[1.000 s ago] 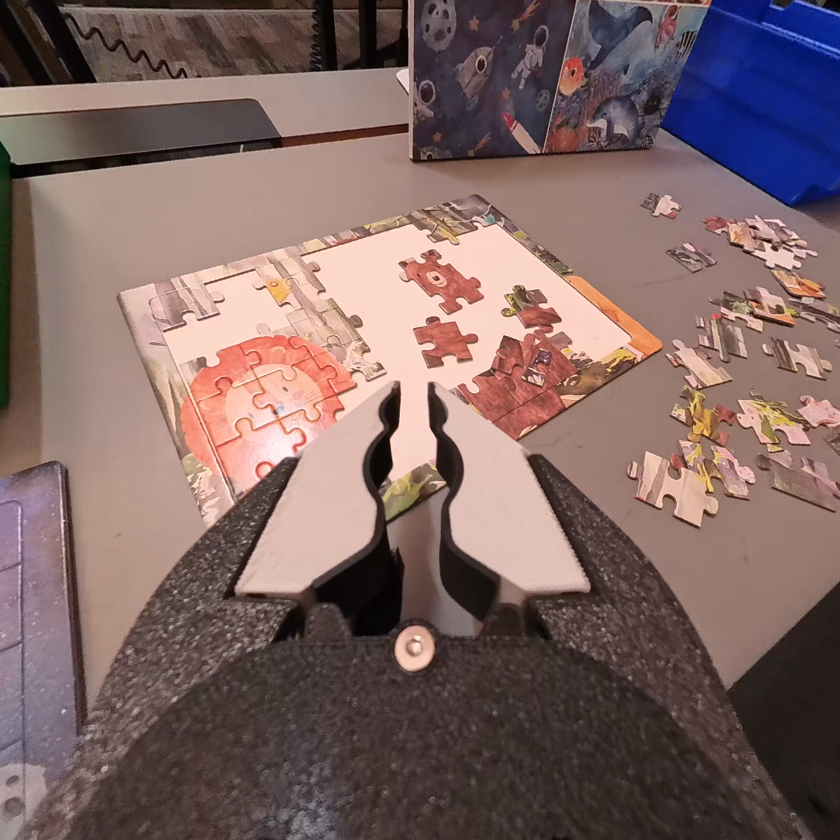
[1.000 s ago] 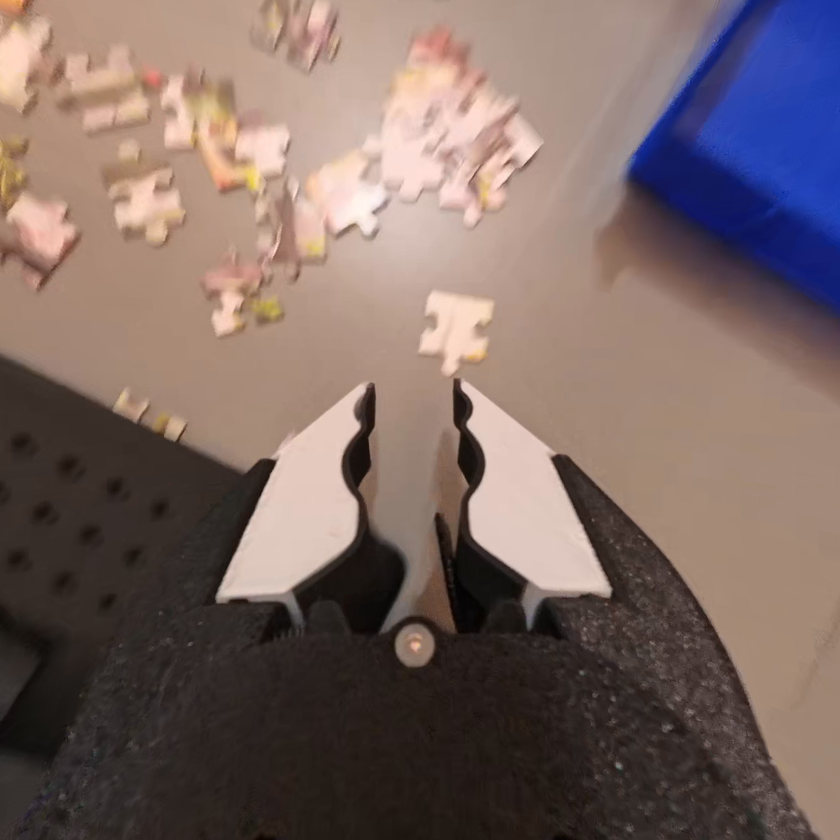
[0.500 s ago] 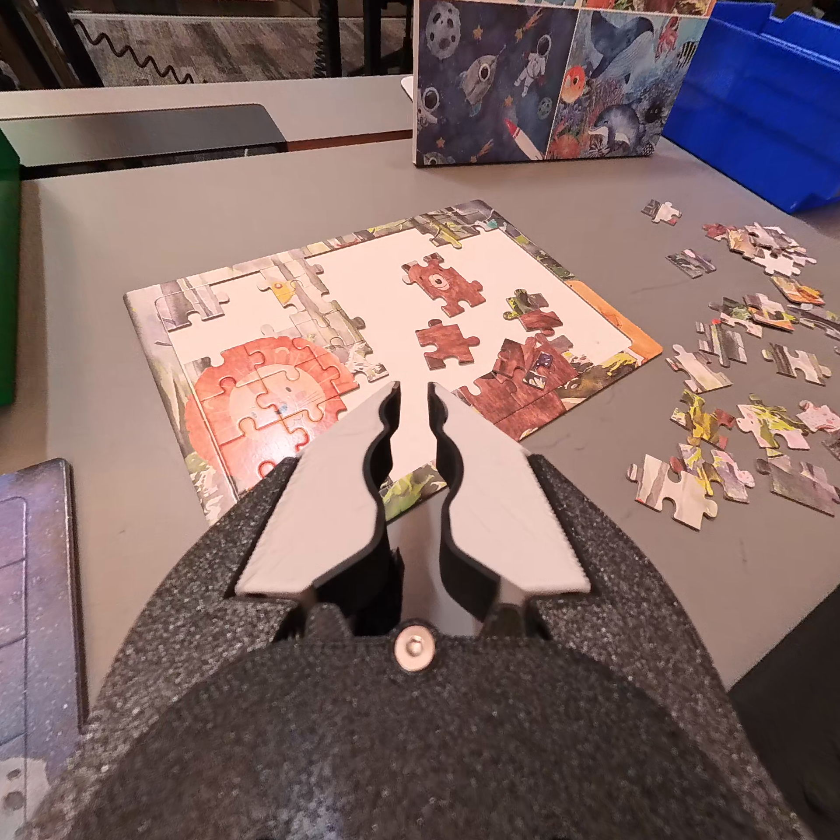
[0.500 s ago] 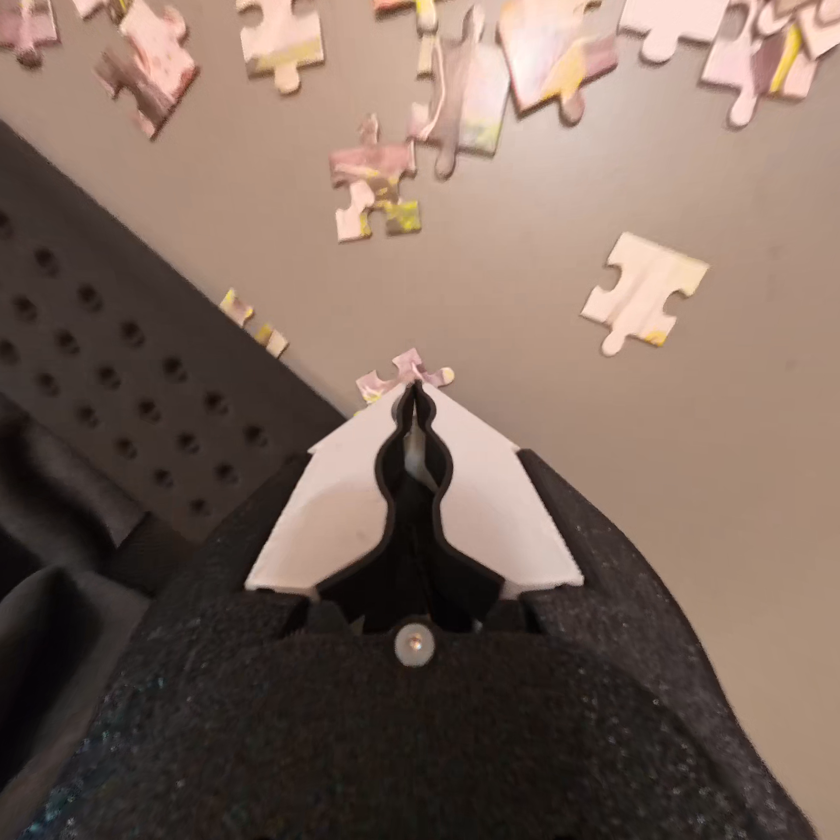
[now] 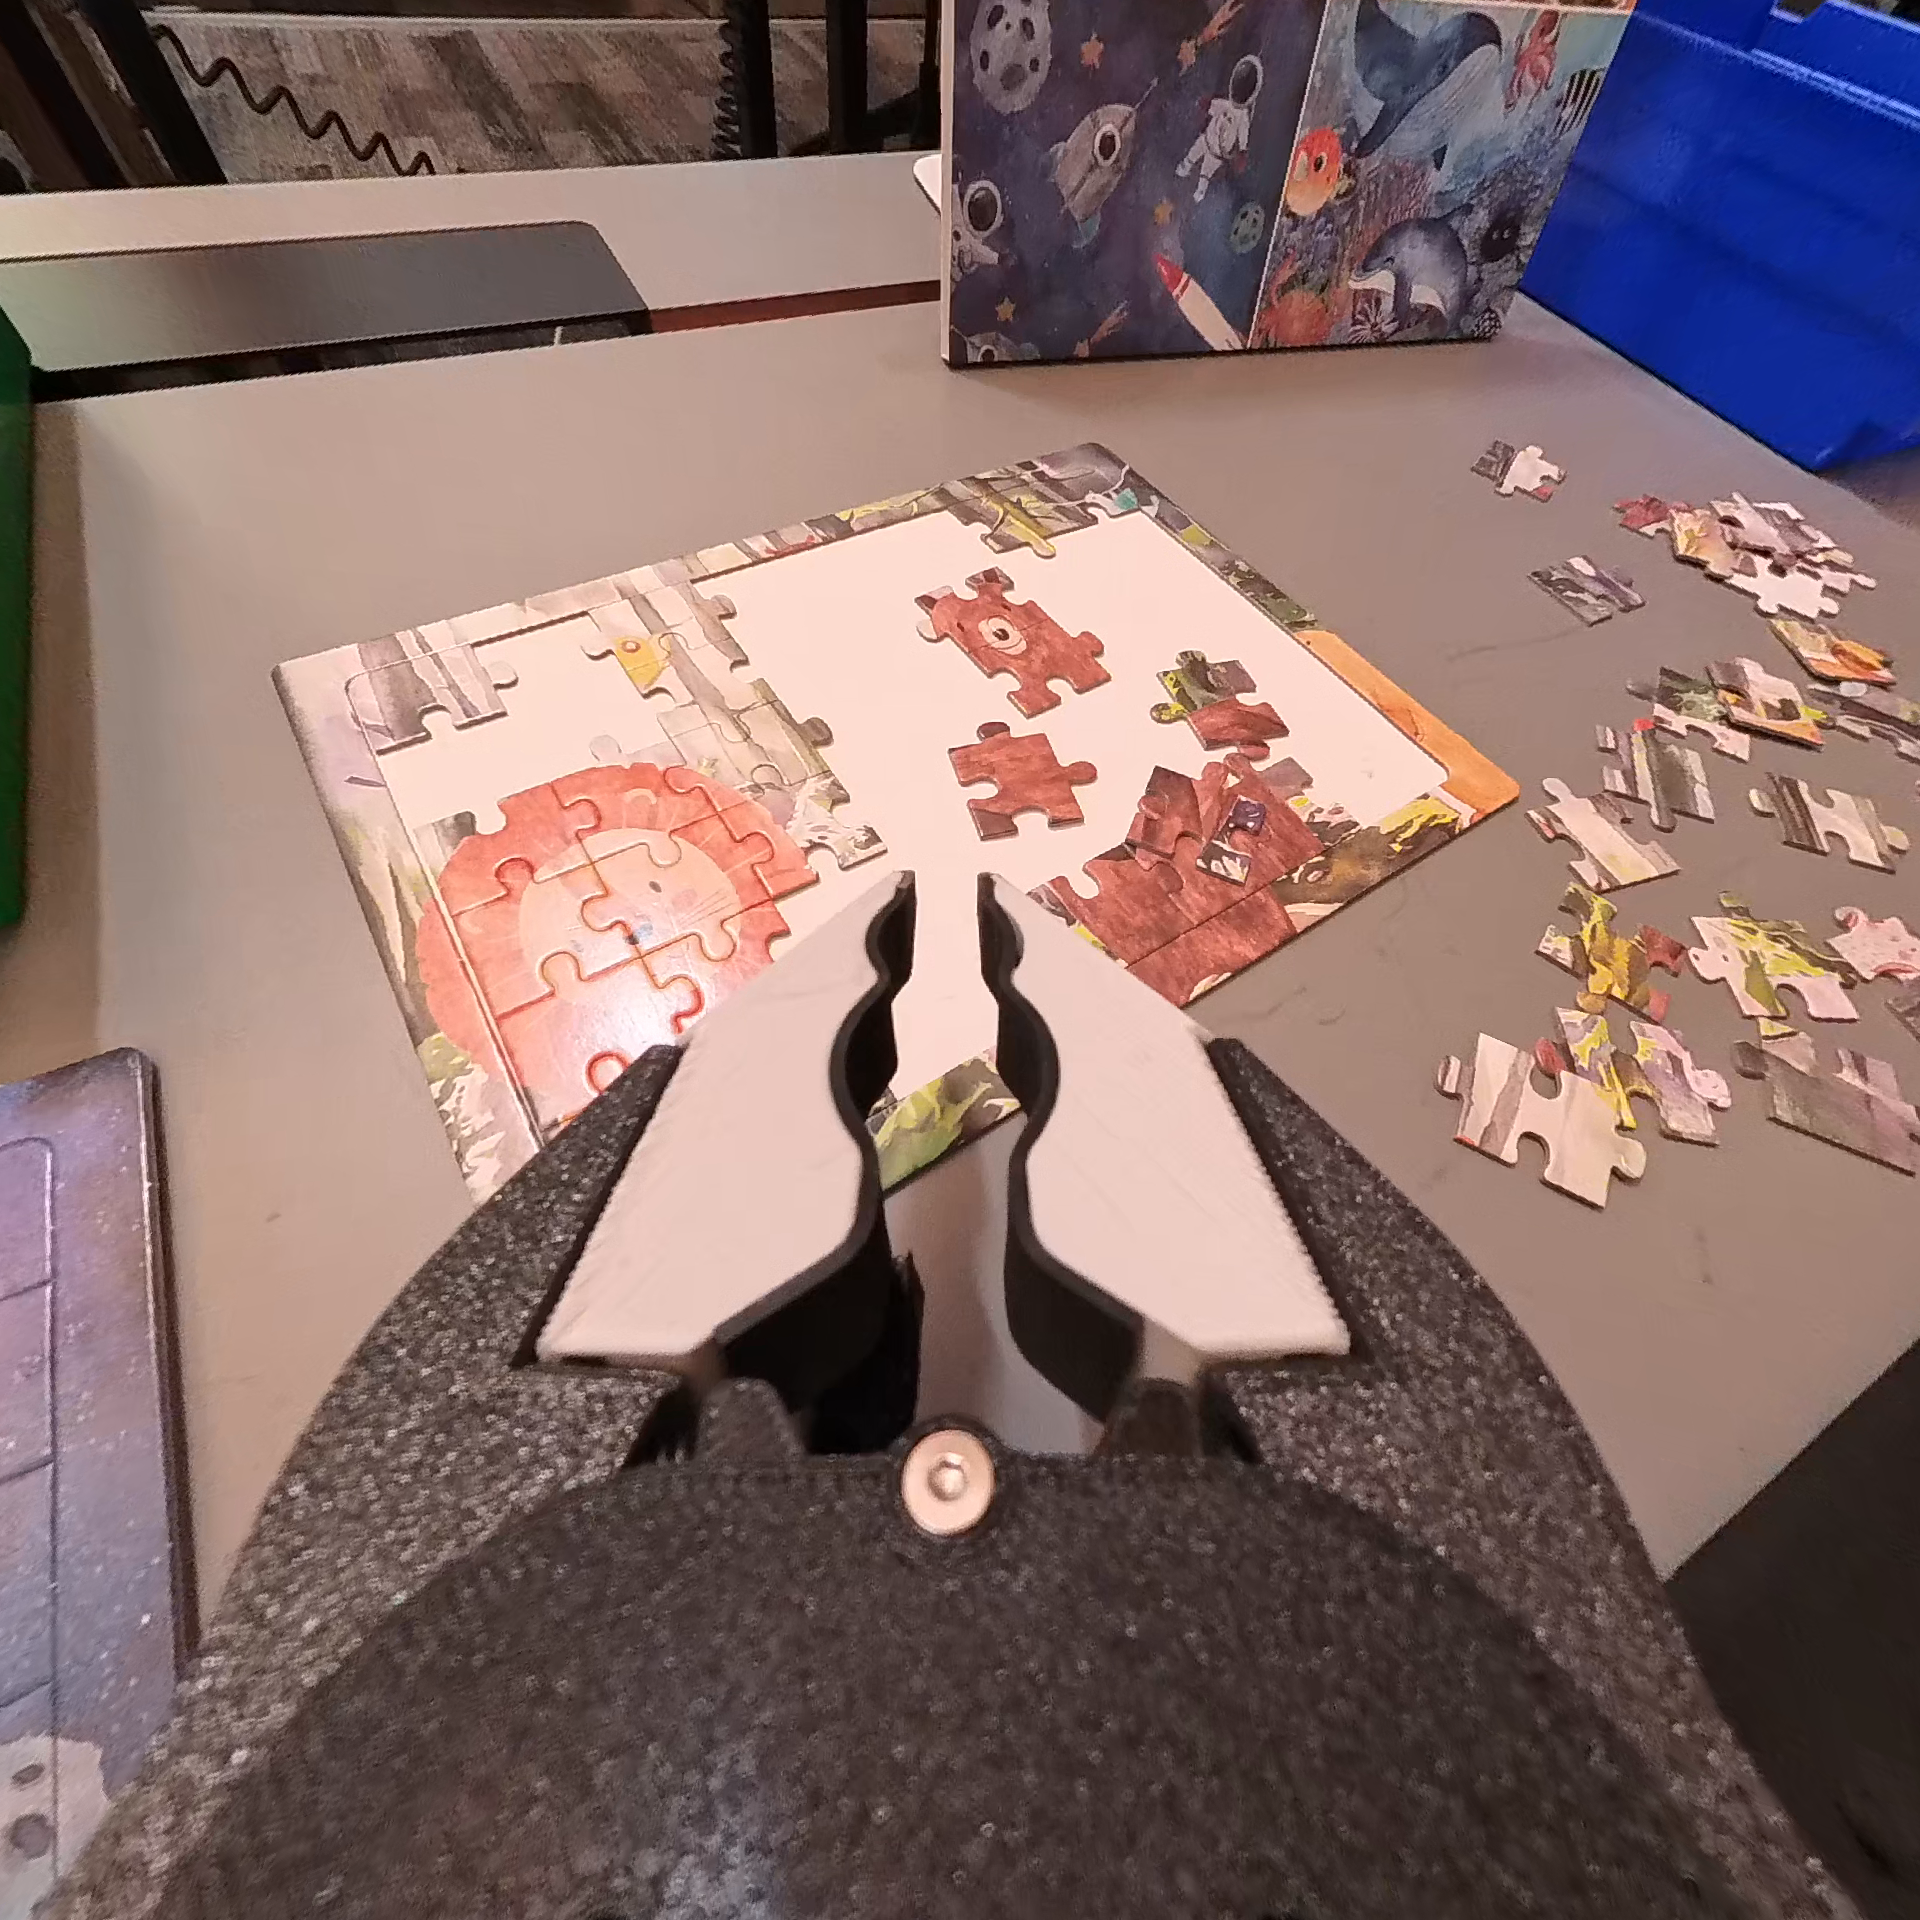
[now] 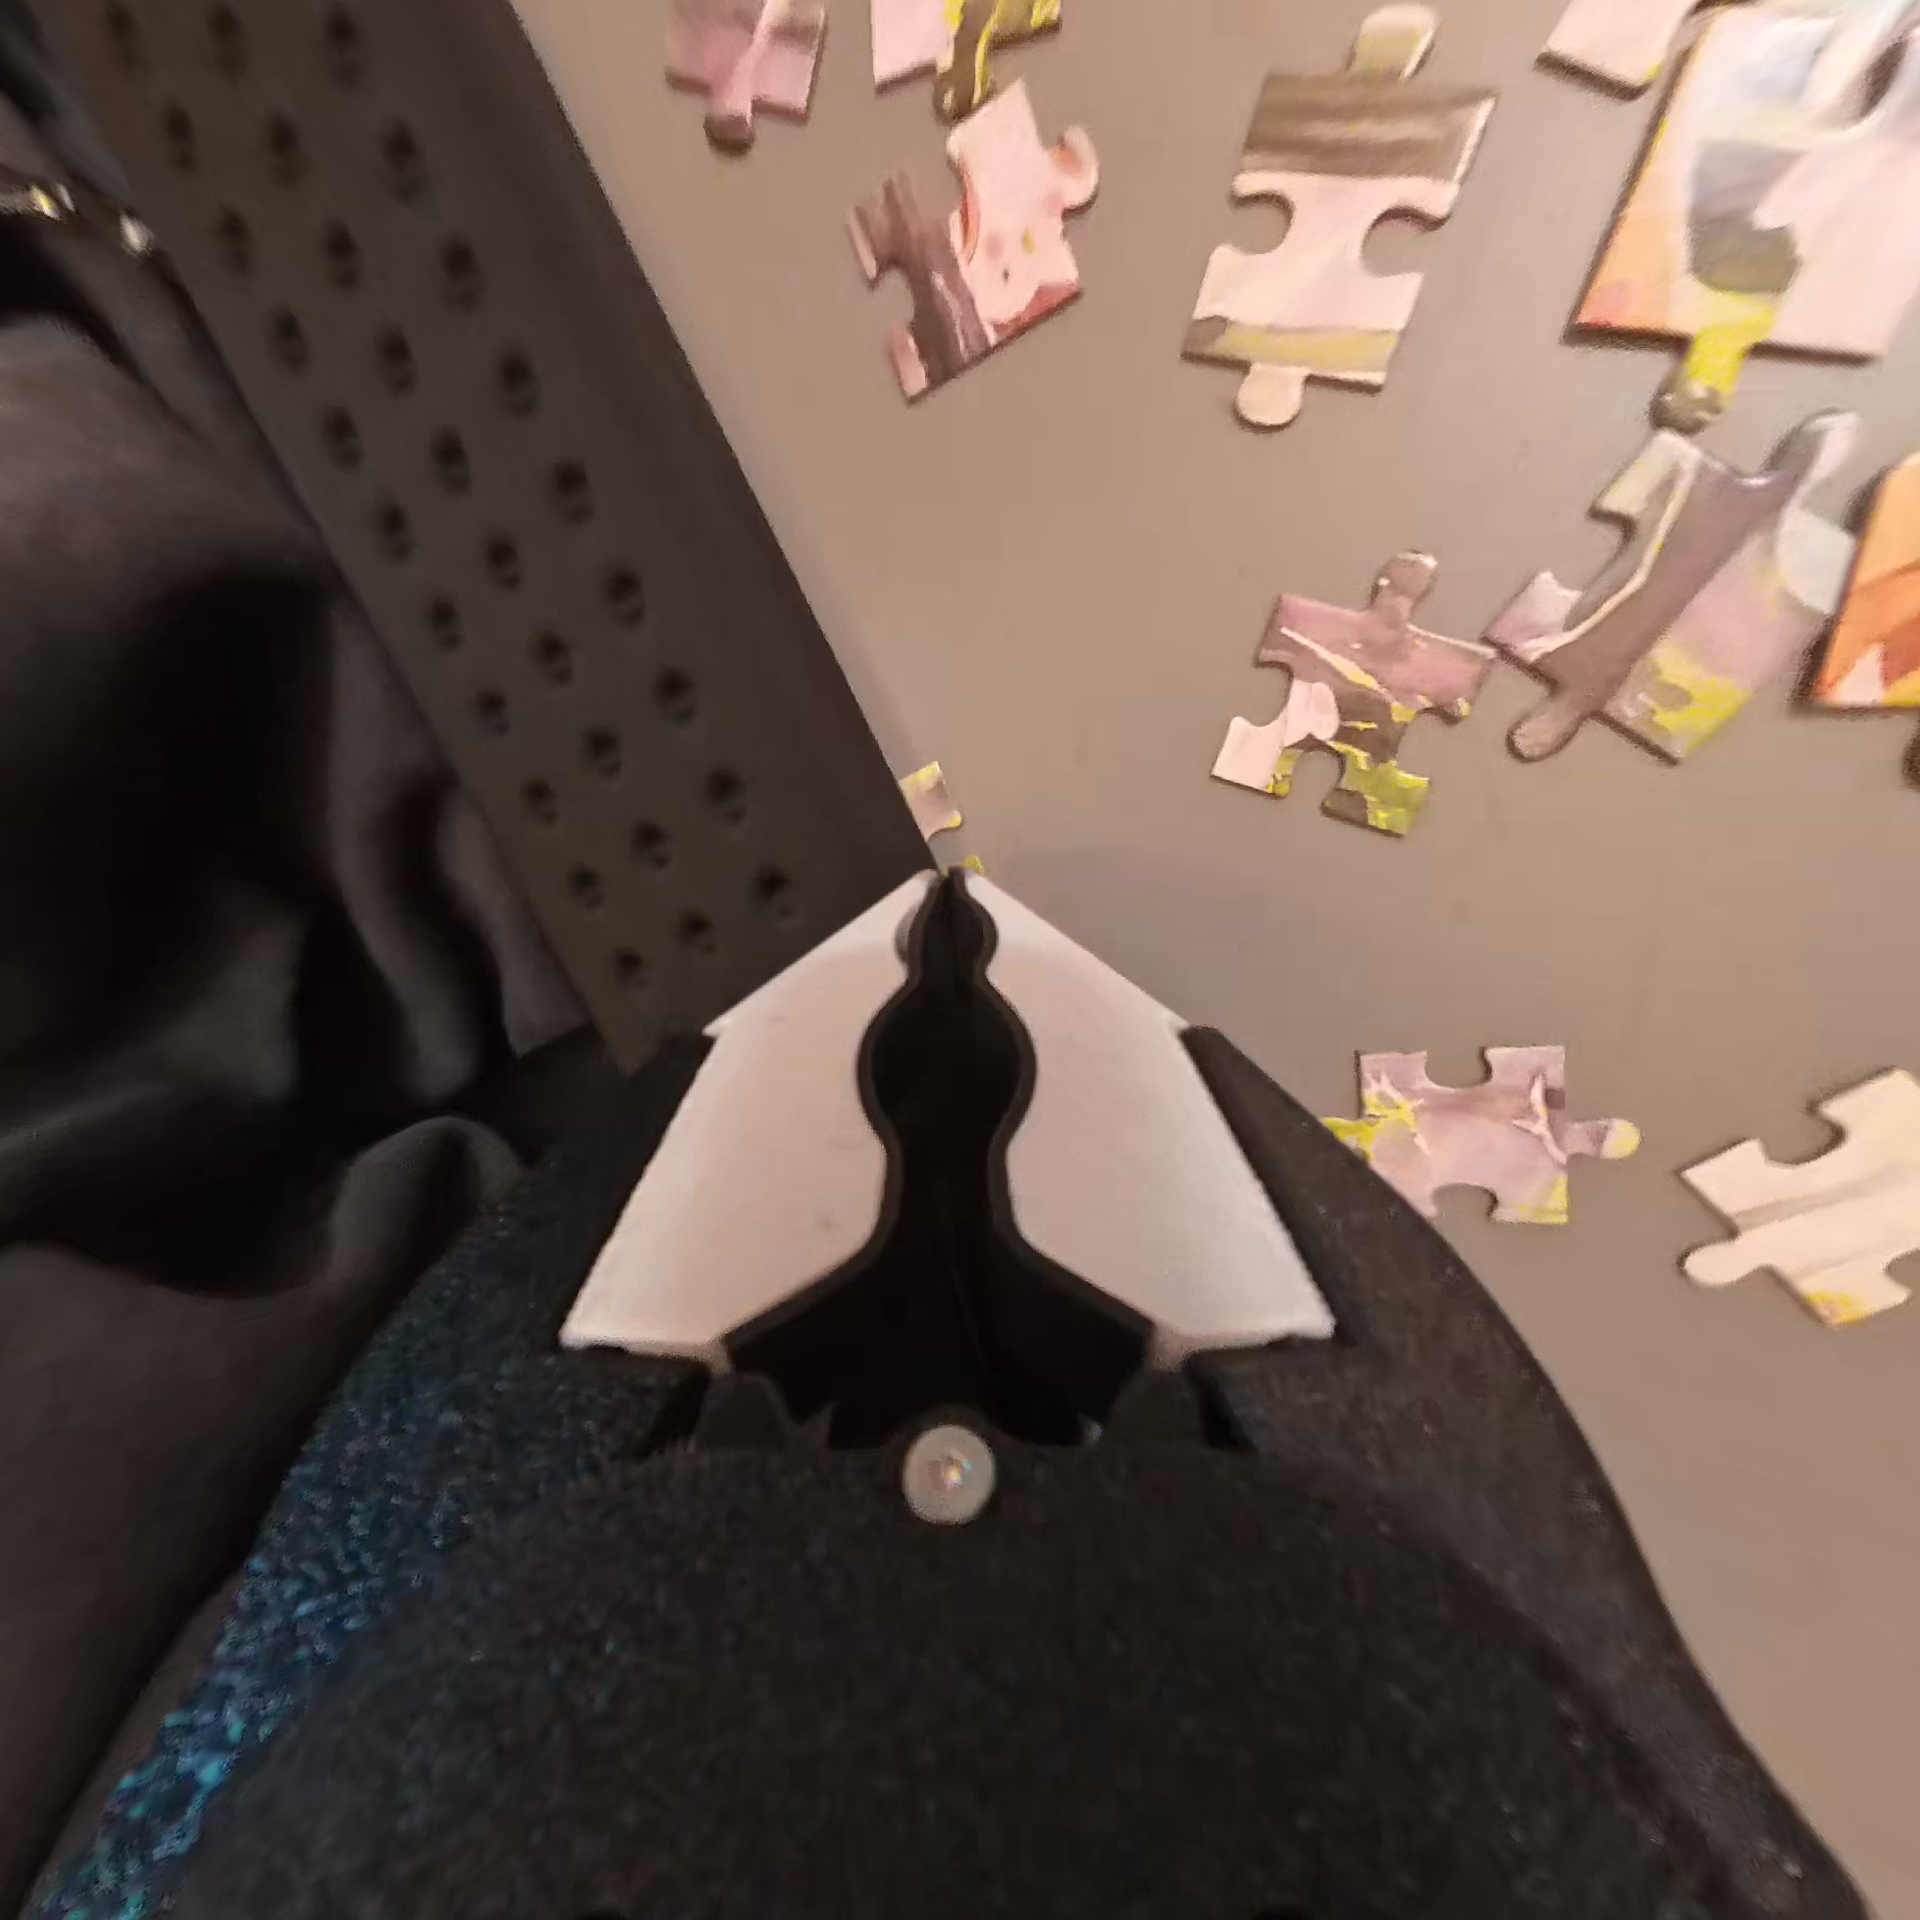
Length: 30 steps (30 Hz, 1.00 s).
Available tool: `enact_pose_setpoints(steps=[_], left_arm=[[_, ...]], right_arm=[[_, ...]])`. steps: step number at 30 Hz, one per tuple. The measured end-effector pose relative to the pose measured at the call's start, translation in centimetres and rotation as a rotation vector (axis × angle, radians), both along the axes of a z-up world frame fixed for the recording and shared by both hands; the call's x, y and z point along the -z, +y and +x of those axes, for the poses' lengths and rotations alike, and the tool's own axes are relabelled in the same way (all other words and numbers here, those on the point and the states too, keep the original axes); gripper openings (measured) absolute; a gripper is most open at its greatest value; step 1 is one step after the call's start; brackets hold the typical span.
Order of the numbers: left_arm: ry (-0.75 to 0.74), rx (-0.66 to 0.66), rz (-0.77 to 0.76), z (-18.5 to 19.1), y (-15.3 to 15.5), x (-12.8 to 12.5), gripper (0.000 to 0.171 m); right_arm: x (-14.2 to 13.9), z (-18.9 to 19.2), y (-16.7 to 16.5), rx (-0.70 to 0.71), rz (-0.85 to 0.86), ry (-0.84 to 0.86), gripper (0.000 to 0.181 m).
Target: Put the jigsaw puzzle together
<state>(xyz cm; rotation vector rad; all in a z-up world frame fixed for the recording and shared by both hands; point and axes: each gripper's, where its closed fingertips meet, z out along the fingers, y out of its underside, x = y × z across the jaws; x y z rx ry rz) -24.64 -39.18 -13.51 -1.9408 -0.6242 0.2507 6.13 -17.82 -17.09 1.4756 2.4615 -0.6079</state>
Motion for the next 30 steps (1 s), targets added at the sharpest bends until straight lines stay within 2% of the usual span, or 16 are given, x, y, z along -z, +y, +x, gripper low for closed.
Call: enact_pose_setpoints(steps=[3, 9, 14, 16, 18, 19, 20, 21, 23, 26, 30], left_arm=[[0.002, -0.004, 0.005, 0.0, 0.0, -0.1, 0.011], [0.002, -0.005, 0.001, -0.1, 0.0, 0.0, 0.011], [-0.001, -0.005, -0.002, -0.1, 0.0, 0.0, 0.011], [-0.004, -0.006, -0.001, -0.1, 0.0, 0.1, 0.011], [-0.005, -0.006, 0.000, -0.1, 0.0, 0.0, 0.011], [-0.005, -0.007, 0.001, -0.1, 0.0, 0.0, 0.011], [-0.006, -0.006, 0.001, -0.1, 0.0, 0.0, 0.011], [-0.007, -0.006, 0.001, -0.1, 0.0, 0.1, 0.011], [-0.006, -0.006, 0.002, -0.1, 0.0, 0.0, 0.011], [-0.002, -0.007, 0.001, -0.2, 0.0, 0.0, 0.011], [0.012, -0.004, -0.001, 0.0, 0.0, -0.1, 0.011]], right_arm=[[0.7, 0.4, 0.1, -0.108, 0.000, -0.098, 0.000], [1.3, 0.4, 0.2, -0.178, 0.011, -0.192, 0.000], [1.5, -0.3, 0.7, -0.212, 0.064, -0.094, 0.000], [1.2, -1.9, 2.1, -0.193, 0.154, 0.054, 0.000], [0.4, -1.6, 1.9, -0.157, 0.092, 0.068, 0.000], [0.2, -1.8, 1.9, -0.155, 0.085, 0.097, 0.002], [0.1, -1.7, 1.8, -0.178, 0.086, 0.132, 0.022], [0.1, -1.8, 1.8, -0.200, 0.106, 0.162, 0.029], [0.3, -1.5, 1.6, -0.262, 0.129, 0.193, 0.030], [0.7, -1.5, 1.8, -0.284, 0.168, 0.198, 0.053], [1.0, -1.9, 2.0, -0.312, 0.216, 0.212, 0.059]])
